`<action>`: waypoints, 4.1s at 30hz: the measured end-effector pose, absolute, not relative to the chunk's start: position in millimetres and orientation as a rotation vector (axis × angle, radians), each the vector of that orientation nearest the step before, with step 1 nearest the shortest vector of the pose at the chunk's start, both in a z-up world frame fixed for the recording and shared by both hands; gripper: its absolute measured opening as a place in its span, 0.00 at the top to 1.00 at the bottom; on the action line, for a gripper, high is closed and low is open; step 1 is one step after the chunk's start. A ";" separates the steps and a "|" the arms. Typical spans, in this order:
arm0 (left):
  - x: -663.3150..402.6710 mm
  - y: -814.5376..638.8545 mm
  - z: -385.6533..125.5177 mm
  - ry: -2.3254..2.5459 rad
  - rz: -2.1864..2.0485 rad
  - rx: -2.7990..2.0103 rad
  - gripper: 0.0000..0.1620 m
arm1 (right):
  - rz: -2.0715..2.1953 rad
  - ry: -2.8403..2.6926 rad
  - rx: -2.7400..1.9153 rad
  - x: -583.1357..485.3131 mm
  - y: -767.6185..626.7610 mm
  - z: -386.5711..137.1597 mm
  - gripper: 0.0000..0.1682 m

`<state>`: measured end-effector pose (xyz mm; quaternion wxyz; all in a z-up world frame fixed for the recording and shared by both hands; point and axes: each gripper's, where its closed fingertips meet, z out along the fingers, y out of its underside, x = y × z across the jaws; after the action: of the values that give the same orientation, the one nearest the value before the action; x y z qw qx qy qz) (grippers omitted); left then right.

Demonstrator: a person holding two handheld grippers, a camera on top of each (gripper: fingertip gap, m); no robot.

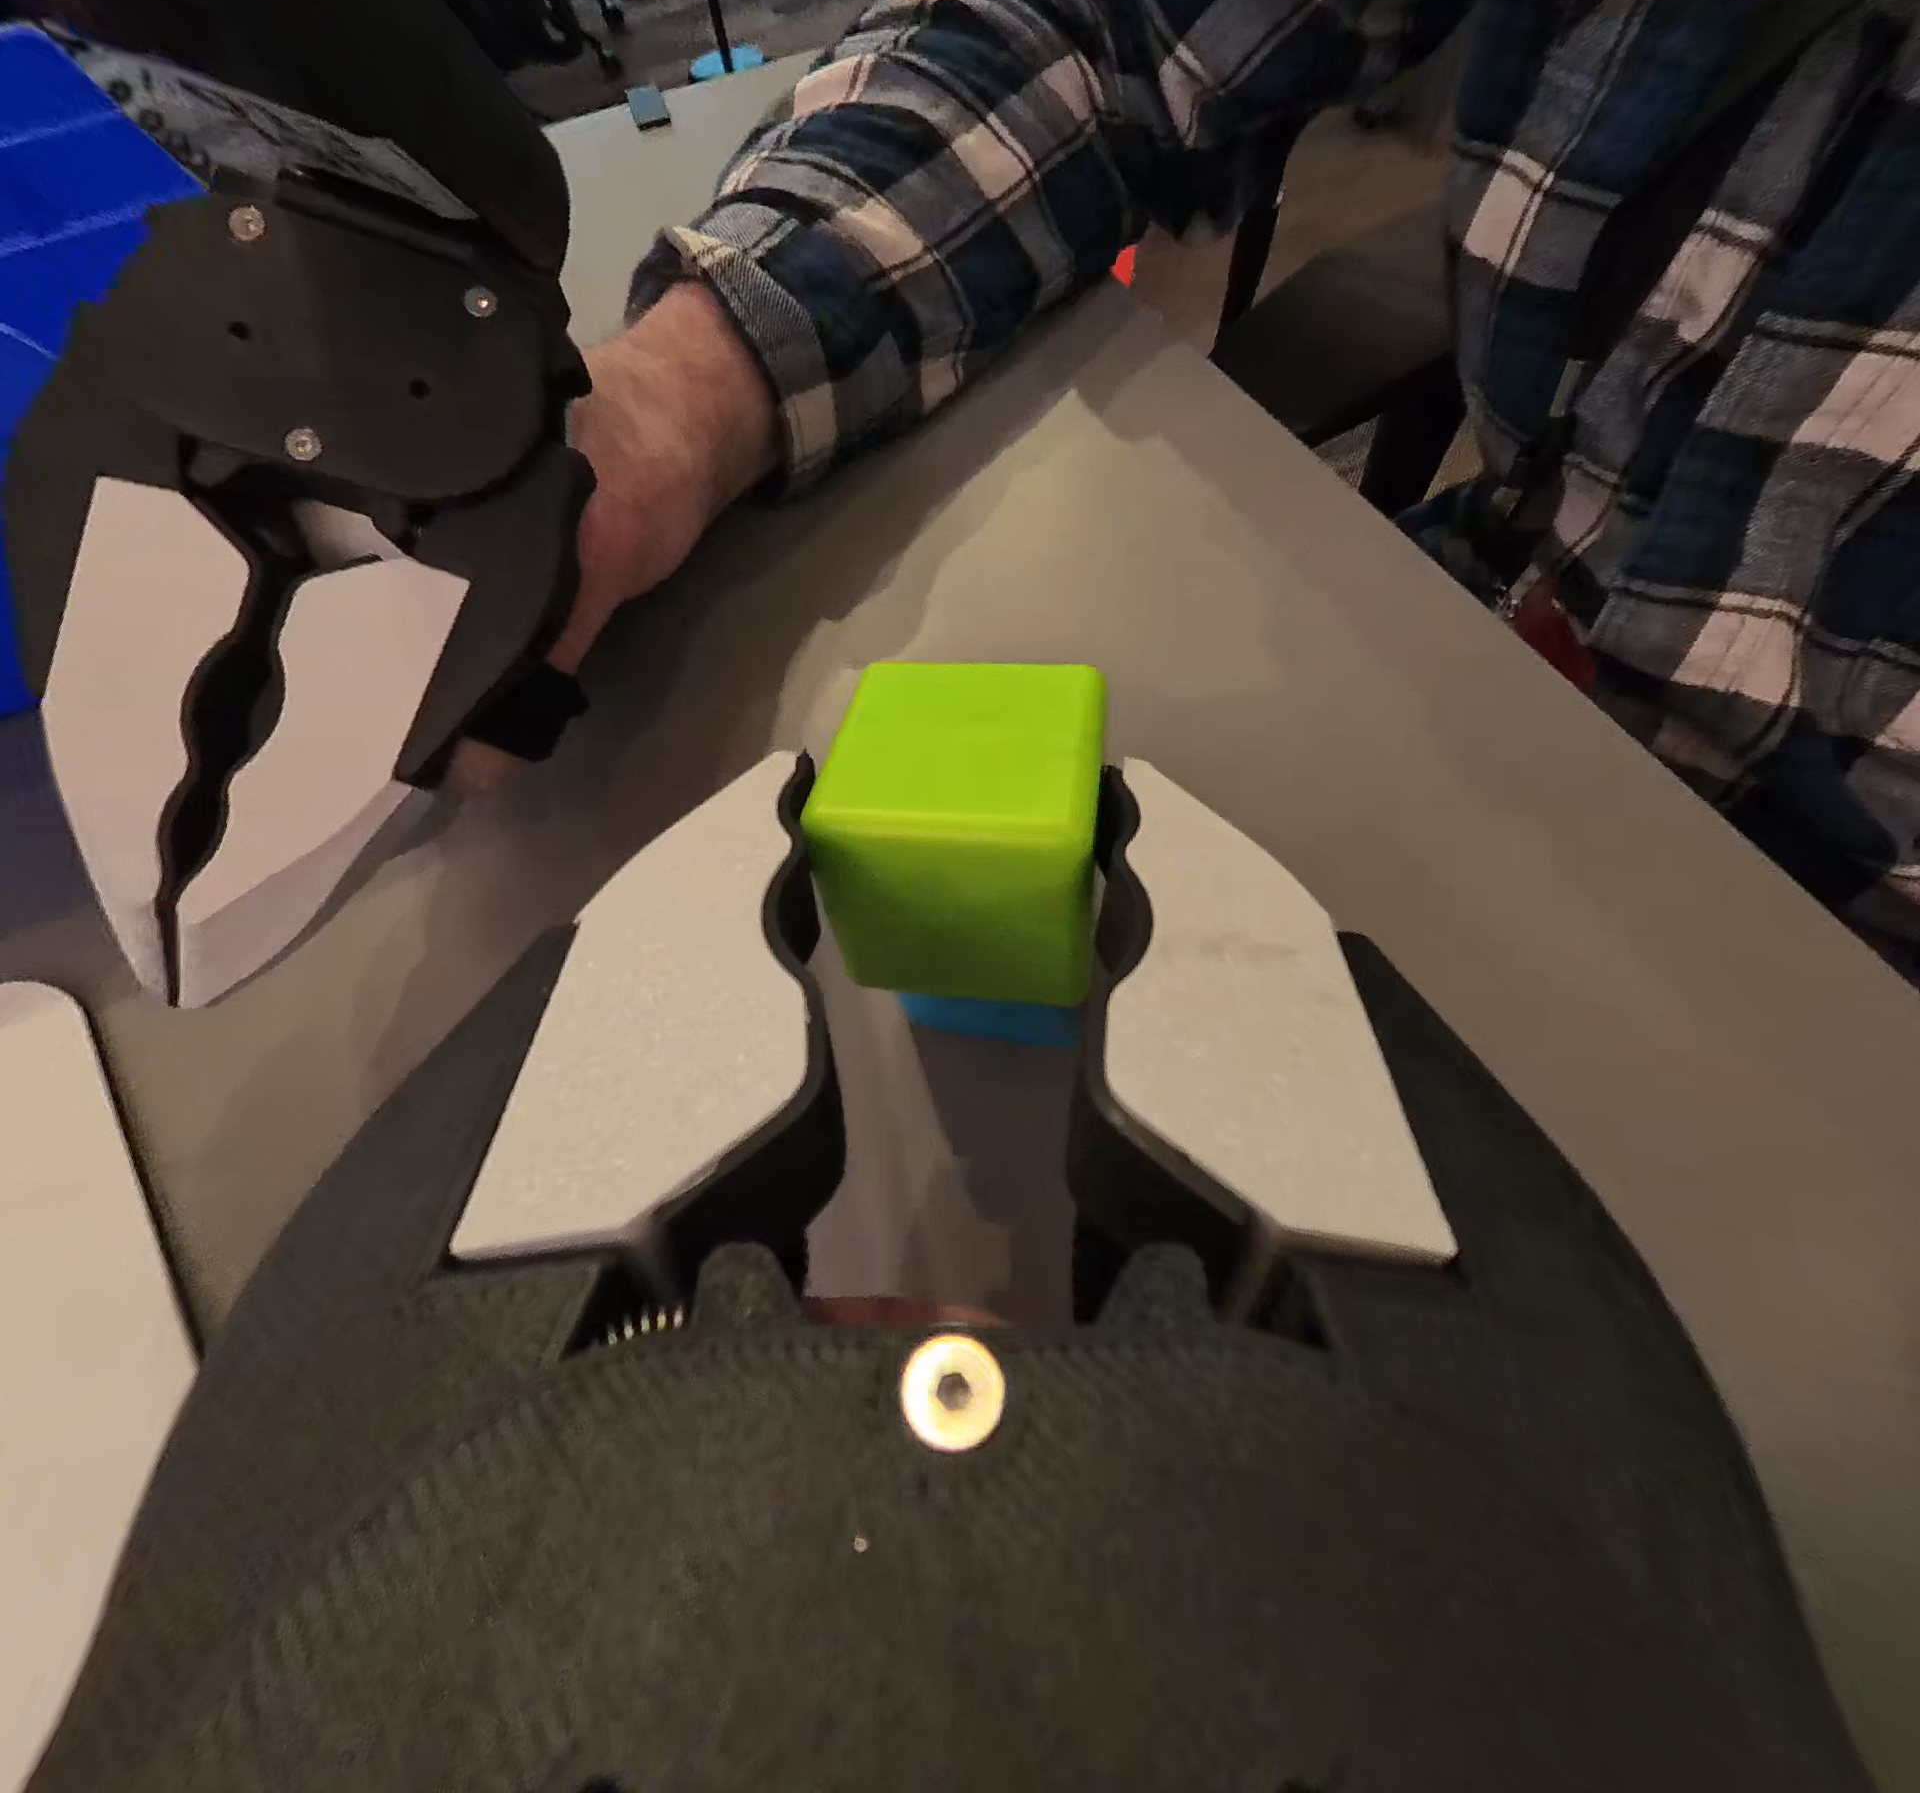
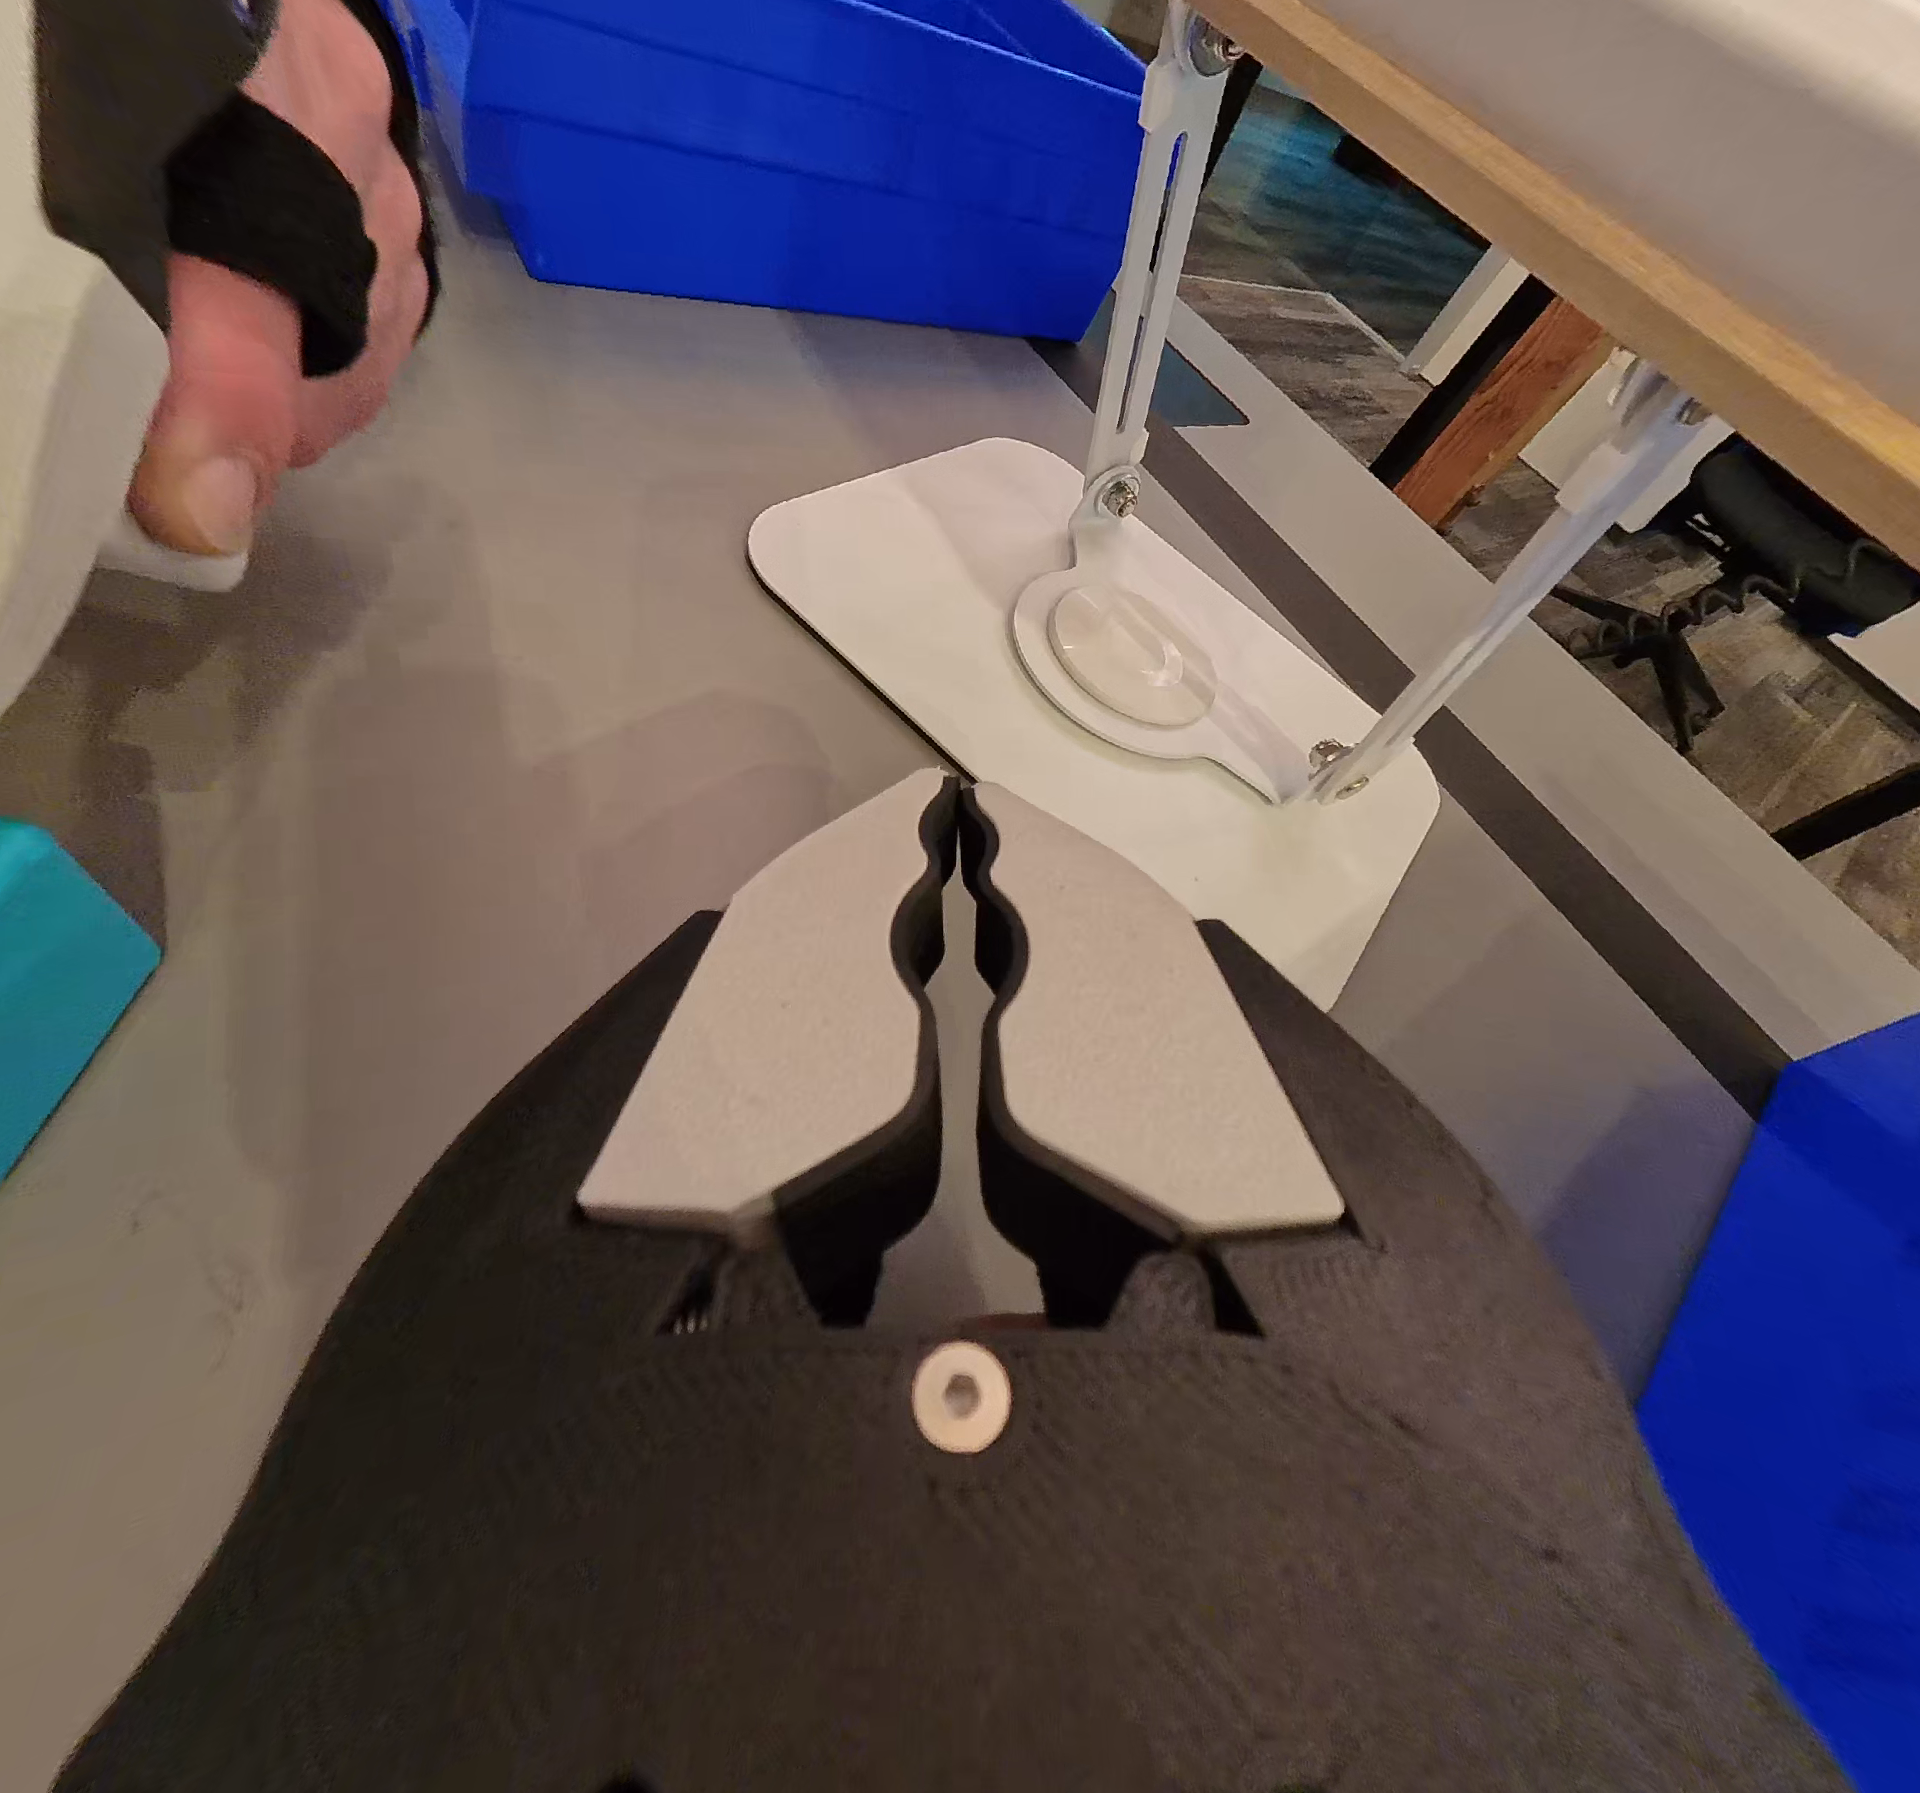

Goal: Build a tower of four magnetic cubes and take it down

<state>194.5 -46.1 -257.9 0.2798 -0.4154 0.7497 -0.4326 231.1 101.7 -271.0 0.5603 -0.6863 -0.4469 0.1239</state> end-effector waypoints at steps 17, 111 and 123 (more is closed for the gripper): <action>191.5 -52.1 -269.1 1.943 -1.300 -1.122 0.69 | 0.293 -1.060 -1.616 230.5 101.1 -271.4 1.00; 190.4 -53.9 -200.4 1.879 -1.146 -1.075 0.69 | 0.318 -1.125 -1.594 225.3 93.4 -274.1 1.00; 186.1 -51.9 -229.9 1.803 -1.373 -1.083 0.69 | 0.324 -1.125 -1.599 225.2 93.5 -274.5 1.00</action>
<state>186.1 -51.9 -229.9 0.3097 -0.4101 0.6826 -0.5196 225.2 93.5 -274.5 0.5480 -0.6749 -0.4749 0.1368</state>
